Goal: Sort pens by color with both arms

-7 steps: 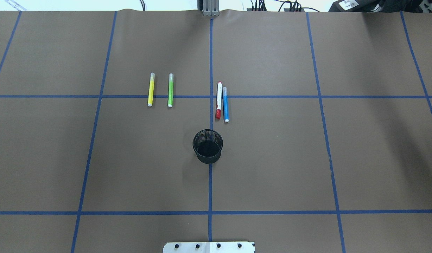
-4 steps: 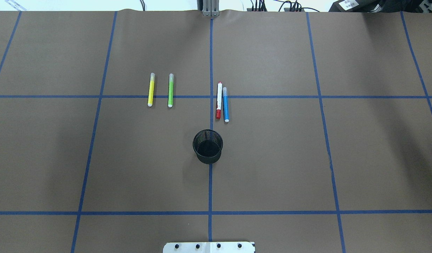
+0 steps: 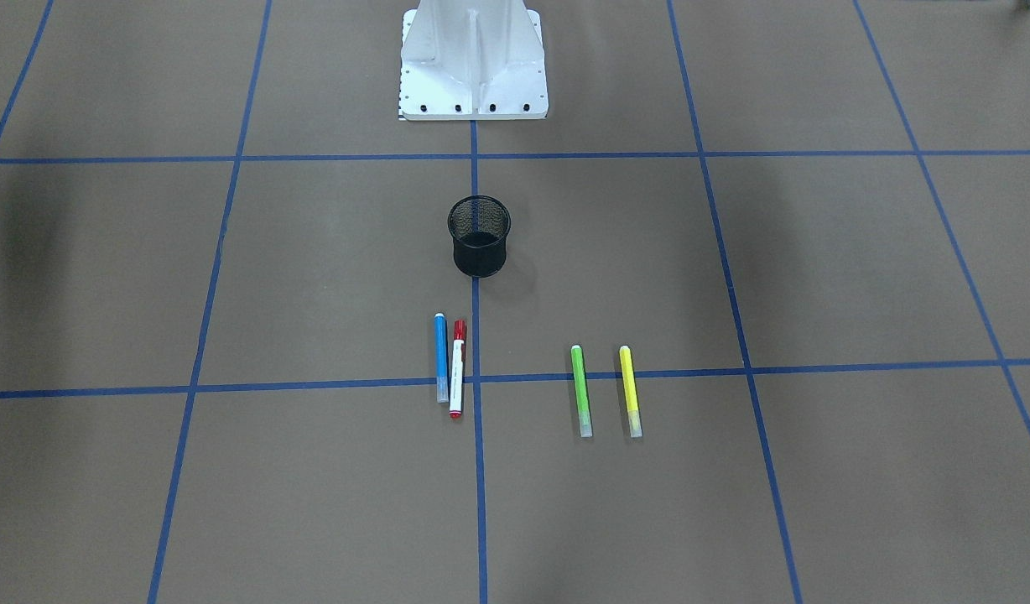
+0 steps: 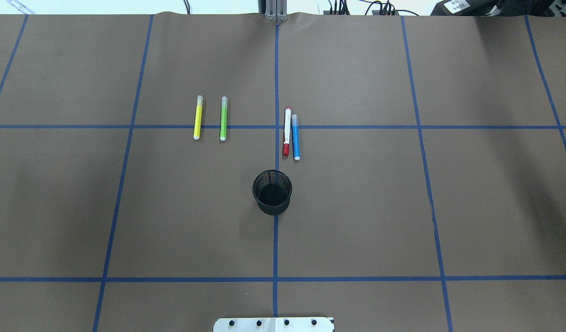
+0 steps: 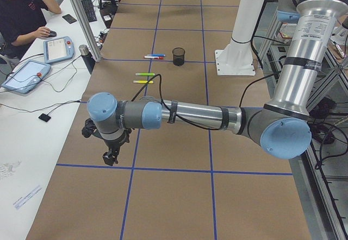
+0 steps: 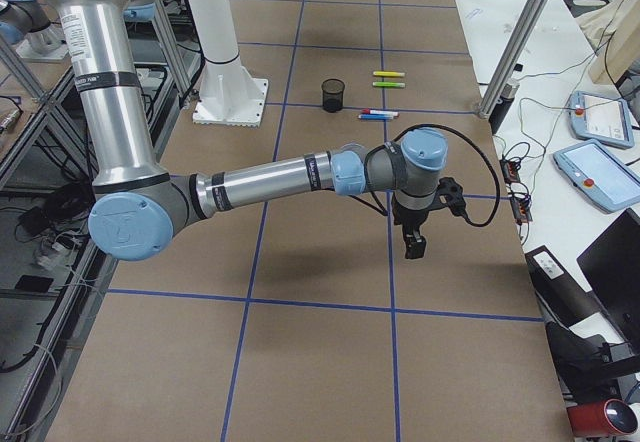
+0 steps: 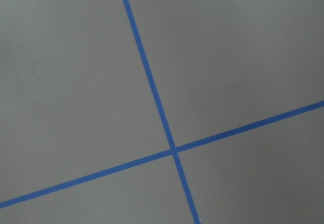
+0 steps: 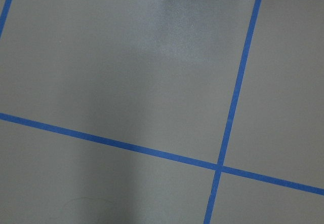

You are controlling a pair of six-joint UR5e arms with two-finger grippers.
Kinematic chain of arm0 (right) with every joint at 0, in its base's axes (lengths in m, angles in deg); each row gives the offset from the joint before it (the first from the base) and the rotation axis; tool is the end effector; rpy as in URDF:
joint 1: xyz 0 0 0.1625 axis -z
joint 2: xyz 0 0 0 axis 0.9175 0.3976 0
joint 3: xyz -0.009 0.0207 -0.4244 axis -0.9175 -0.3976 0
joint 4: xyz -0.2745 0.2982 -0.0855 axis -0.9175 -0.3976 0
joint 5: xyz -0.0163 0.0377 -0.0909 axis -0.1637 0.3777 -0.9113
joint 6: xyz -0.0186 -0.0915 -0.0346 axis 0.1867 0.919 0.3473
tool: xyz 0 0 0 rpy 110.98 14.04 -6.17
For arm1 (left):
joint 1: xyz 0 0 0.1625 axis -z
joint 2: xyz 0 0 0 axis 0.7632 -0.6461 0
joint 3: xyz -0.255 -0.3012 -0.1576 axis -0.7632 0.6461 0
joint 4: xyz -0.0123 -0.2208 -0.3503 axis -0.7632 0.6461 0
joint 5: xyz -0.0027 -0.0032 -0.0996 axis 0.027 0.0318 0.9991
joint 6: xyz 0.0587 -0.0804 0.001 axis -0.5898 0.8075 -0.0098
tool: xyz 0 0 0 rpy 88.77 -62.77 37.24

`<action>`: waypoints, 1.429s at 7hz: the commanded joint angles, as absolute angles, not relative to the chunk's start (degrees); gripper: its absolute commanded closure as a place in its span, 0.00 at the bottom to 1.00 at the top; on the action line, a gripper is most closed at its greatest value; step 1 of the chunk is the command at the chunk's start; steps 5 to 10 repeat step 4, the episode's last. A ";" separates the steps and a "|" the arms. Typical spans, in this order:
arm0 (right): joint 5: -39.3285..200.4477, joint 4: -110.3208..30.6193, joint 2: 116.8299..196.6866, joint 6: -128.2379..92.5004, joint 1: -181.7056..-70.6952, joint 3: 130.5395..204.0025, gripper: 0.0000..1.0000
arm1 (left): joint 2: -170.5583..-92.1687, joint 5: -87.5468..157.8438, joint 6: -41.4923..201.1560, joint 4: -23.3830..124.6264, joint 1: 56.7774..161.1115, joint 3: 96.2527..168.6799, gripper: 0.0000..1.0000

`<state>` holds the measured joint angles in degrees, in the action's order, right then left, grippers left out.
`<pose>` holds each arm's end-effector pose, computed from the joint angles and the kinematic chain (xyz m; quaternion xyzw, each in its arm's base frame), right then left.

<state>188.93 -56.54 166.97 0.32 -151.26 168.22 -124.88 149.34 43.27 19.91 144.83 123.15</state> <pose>0.0148 -0.5699 0.5427 0.0736 -0.3544 -0.0888 0.9279 -0.1138 -0.5795 0.6127 0.0930 0.3772 0.1354 0.9114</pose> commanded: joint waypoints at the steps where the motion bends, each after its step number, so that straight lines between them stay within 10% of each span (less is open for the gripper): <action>1: 189.20 -56.18 168.60 0.30 -152.08 168.85 0.01 | -121.63 149.41 38.66 20.56 146.60 122.53 0.01; 10: 189.28 -56.09 169.22 0.30 -152.17 169.46 0.01 | -120.65 149.41 38.47 21.62 146.60 122.71 0.01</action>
